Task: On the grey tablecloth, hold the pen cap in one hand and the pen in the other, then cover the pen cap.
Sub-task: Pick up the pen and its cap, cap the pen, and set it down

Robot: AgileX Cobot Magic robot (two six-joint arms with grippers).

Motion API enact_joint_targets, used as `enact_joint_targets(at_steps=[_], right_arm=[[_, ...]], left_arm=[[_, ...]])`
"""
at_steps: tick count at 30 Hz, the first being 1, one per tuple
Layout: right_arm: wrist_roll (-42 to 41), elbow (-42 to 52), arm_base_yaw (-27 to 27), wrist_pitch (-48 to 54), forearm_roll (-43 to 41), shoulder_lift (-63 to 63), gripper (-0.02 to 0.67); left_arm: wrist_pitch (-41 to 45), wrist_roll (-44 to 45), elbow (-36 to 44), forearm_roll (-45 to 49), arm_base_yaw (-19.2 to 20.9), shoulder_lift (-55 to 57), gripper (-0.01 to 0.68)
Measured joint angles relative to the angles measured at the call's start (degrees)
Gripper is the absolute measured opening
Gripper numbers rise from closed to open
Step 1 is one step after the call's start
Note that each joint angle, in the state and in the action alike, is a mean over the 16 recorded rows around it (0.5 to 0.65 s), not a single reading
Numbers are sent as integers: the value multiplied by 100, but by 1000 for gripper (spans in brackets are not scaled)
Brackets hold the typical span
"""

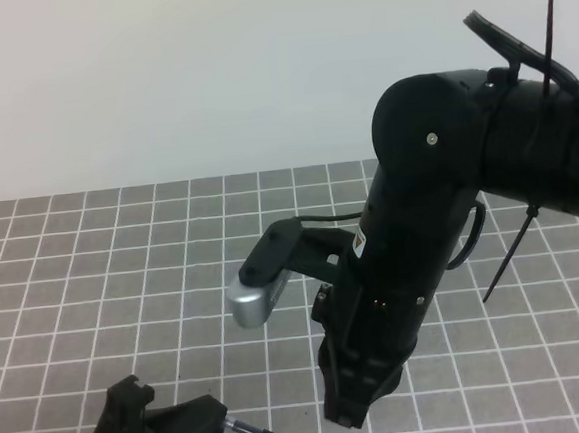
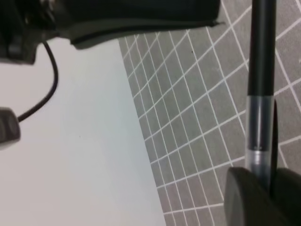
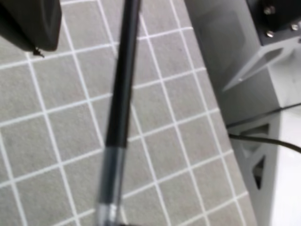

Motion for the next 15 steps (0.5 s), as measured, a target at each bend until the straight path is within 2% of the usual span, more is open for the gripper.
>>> enact_joint_targets(at_steps=[15], right_arm=[[89,-102,-1,0,-634,-6,-2]], left_arm=[[148,-18,0,-500,0,0,18]])
